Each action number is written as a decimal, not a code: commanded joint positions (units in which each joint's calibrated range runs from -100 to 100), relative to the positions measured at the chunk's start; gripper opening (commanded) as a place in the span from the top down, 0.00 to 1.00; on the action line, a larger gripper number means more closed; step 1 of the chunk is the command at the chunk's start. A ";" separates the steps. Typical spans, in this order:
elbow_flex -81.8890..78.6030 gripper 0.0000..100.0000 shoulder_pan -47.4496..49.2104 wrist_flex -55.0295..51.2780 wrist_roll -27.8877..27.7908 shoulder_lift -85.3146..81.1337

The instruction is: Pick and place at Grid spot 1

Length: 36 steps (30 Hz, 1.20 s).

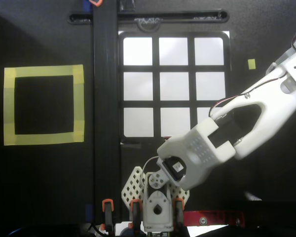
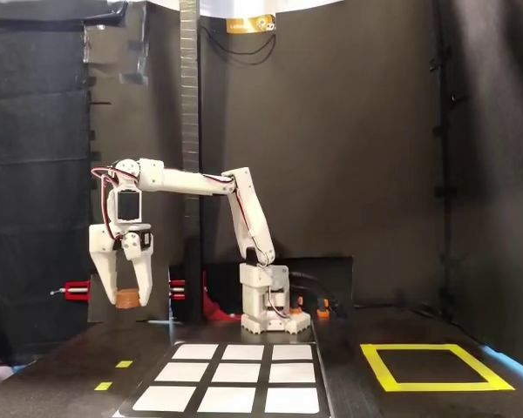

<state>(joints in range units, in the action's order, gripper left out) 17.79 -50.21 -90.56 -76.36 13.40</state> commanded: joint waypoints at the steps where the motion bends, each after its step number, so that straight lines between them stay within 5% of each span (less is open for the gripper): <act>1: 2.28 0.85 1.82 0.03 2.69 -3.02; 16: -12.48 0.85 32.82 -1.97 36.63 -15.03; 26: -13.48 0.85 40.78 -5.95 64.18 -16.84; 30: -15.59 0.85 41.87 -7.69 69.16 -16.92; 36: -16.97 0.85 44.38 -3.63 68.91 -16.92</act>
<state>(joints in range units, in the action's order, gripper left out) 0.91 -6.56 -95.49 -7.40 -0.96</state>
